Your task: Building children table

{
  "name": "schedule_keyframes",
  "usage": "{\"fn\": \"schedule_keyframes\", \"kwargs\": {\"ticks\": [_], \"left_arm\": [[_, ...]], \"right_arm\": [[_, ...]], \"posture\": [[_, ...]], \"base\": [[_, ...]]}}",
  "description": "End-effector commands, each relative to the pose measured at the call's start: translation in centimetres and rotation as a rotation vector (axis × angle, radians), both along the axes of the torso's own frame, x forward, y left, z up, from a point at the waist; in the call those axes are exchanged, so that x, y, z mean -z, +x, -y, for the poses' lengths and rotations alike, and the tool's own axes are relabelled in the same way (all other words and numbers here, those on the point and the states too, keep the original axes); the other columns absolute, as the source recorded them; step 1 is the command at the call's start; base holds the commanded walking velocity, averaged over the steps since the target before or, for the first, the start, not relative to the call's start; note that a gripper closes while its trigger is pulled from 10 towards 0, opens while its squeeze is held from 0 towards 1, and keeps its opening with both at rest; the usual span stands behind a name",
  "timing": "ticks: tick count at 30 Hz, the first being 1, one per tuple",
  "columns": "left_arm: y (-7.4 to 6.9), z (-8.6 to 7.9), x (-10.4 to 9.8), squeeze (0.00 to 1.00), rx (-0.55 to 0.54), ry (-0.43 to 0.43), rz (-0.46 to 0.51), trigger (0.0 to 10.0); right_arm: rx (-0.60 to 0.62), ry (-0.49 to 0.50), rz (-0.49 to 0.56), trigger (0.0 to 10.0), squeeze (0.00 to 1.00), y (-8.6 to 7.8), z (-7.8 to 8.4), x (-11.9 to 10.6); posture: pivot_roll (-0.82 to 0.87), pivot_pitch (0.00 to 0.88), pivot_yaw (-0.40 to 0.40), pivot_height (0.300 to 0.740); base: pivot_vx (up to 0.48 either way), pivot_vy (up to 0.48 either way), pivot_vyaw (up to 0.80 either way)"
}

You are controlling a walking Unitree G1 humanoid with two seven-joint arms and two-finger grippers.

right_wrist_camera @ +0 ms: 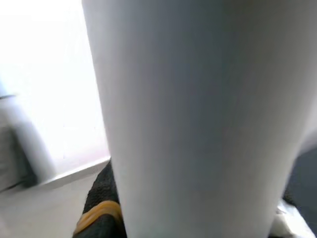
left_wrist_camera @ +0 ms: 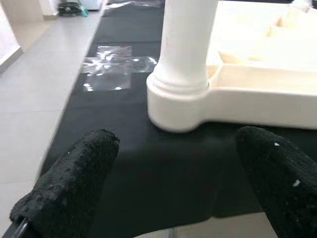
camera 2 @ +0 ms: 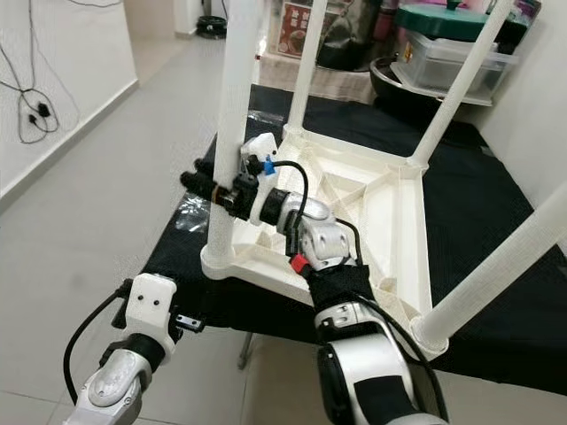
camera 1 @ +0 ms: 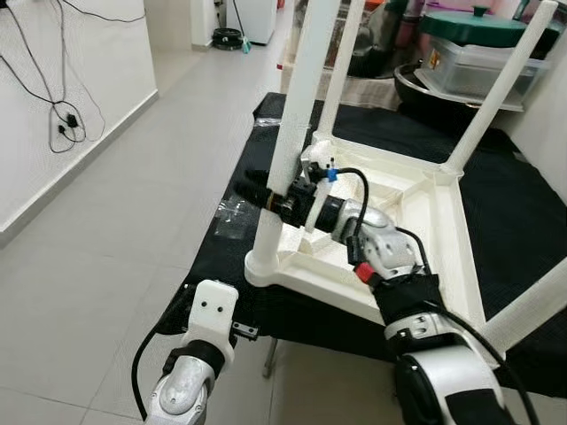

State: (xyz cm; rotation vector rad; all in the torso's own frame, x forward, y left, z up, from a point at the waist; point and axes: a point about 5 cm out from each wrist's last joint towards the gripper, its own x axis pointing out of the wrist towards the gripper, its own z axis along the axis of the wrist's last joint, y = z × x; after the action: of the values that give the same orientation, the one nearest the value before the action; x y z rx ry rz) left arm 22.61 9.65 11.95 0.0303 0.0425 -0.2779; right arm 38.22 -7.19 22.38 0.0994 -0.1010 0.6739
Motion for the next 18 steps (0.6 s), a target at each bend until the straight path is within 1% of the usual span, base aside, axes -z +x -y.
{"fn": "schedule_keyframes", "kwargs": {"ticks": [1, 2, 3, 4, 5, 6, 7, 8, 9, 10, 11, 12, 13, 14, 15, 16, 17, 18], "left_arm": [[0.0, 0.0, 0.6, 0.00, 0.000, -0.002, -0.035, 10.0], [0.0, 0.0, 0.6, 0.00, 0.002, -0.001, -0.035, 10.0], [0.0, 0.0, 0.6, 0.00, 0.002, -0.001, -0.035, 10.0], [0.0, 0.0, 0.6, 0.00, 0.003, 0.000, -0.034, 10.0], [0.0, 0.0, 0.6, 0.00, 0.003, 0.000, -0.034, 10.0], [0.0, 0.0, 0.6, 0.00, 0.003, 0.001, -0.034, 10.0], [0.0, 0.0, 0.6, 0.00, 0.002, 0.001, -0.033, 10.0], [0.0, 0.0, 0.6, 0.00, 0.002, 0.001, -0.033, 10.0], [0.0, 0.0, 0.5, 0.00, 0.001, 0.002, -0.031, 10.0], [0.0, 0.0, 0.5, 0.00, 0.001, 0.002, -0.031, 10.0], [0.1, 0.0, 0.5, 0.00, 0.000, 0.002, -0.030, 10.0], [0.1, 0.0, 0.5, 0.00, 0.000, 0.002, -0.030, 10.0], [0.1, 0.0, 0.5, 0.00, -0.002, 0.001, -0.029, 10.0], [0.1, 0.0, 0.5, 0.00, -0.002, 0.001, -0.029, 10.0], [0.1, 0.0, 0.5, 0.00, -0.002, 0.000, -0.030, 10.0], [0.1, 0.0, 0.5, 0.00, -0.002, 0.000, -0.031, 10.0], [0.1, 0.0, 0.5, 0.00, -0.002, 0.000, -0.031, 10.0], [0.0, 0.0, 0.5, 0.00, -0.002, -0.001, -0.031, 10.0]], "right_arm": [[0.318, -0.020, -0.064, 0.0, 0.00, 0.7, 3.5, 1.5], [0.513, -0.034, -0.100, 0.0, 0.00, 0.5, 4.7, 2.4], [0.513, -0.034, -0.100, 0.0, 0.00, 0.5, 4.7, 2.4], [0.649, -0.038, -0.139, 0.0, 0.00, 0.0, 5.5, 3.3], [0.649, -0.038, -0.139, 0.0, 0.00, 0.0, 5.5, 3.3], [0.731, -0.039, -0.163, 0.0, 0.00, -0.5, 6.0, 3.8], [0.825, -0.024, -0.186, 0.0, 0.00, -1.5, 6.3, 4.4], [0.825, -0.024, -0.186, 0.0, 0.00, -1.5, 6.3, 4.4], [0.886, -0.008, -0.200, 0.0, 0.00, -2.2, 6.4, 4.8], [0.886, -0.008, -0.200, 0.0, 0.00, -2.2, 6.4, 4.8], [0.925, 0.003, -0.208, 0.0, 0.00, -2.7, 6.4, 5.0], [0.925, 0.003, -0.208, 0.0, 0.00, -2.7, 6.4, 5.0], [0.962, 0.005, -0.211, 0.3, 0.00, -3.1, 6.1, 5.1], [0.962, 0.005, -0.211, 0.3, 0.00, -3.1, 6.1, 5.1], [0.957, 0.019, -0.210, 7.2, 0.00, -3.1, 5.5, 5.0], [0.938, 0.033, -0.182, 10.0, 0.00, -3.0, 4.8, 4.5], [0.938, 0.033, -0.182, 10.0, 0.00, -3.0, 4.8, 4.5], [0.870, 0.080, -0.151, 10.0, 1.00, -2.9, 4.0, 3.9]], "posture": [[0.10, 0.059, -0.127, 0.740], [0.10, 0.060, -0.126, 0.740], [0.10, 0.060, -0.126, 0.740], [0.10, 0.059, -0.128, 0.740], [0.10, 0.059, -0.128, 0.740], [0.10, 0.059, -0.128, 0.740], [0.11, 0.060, -0.130, 0.740], [0.11, 0.060, -0.130, 0.740], [0.11, 0.063, -0.130, 0.740], [0.11, 0.063, -0.130, 0.740], [0.11, 0.064, -0.130, 0.740], [0.11, 0.064, -0.130, 0.740], [0.10, 0.064, -0.130, 0.740], [0.10, 0.064, -0.130, 0.740], [0.10, 0.063, -0.131, 0.740], [0.10, 0.059, -0.132, 0.740], [0.10, 0.059, -0.132, 0.740], [0.10, 0.058, -0.132, 0.740]], "base": [[0.000, 0.000, 0.00], [0.000, 0.000, 0.00], [0.000, 0.000, 0.00], [0.000, 0.000, 0.00], [0.000, 0.000, 0.00], [0.000, 0.000, 0.00], [0.000, 0.000, 0.00], [0.000, 0.000, 0.00], [0.000, 0.000, 0.00], [0.000, 0.000, 0.00], [0.000, 0.000, 0.00], [0.000, 0.000, 0.00], [0.000, 0.000, 0.00], [0.000, 0.000, 0.00], [0.000, 0.000, 0.00], [0.000, 0.000, 0.00], [0.000, 0.000, 0.00], [0.000, 0.000, 0.00]]}}
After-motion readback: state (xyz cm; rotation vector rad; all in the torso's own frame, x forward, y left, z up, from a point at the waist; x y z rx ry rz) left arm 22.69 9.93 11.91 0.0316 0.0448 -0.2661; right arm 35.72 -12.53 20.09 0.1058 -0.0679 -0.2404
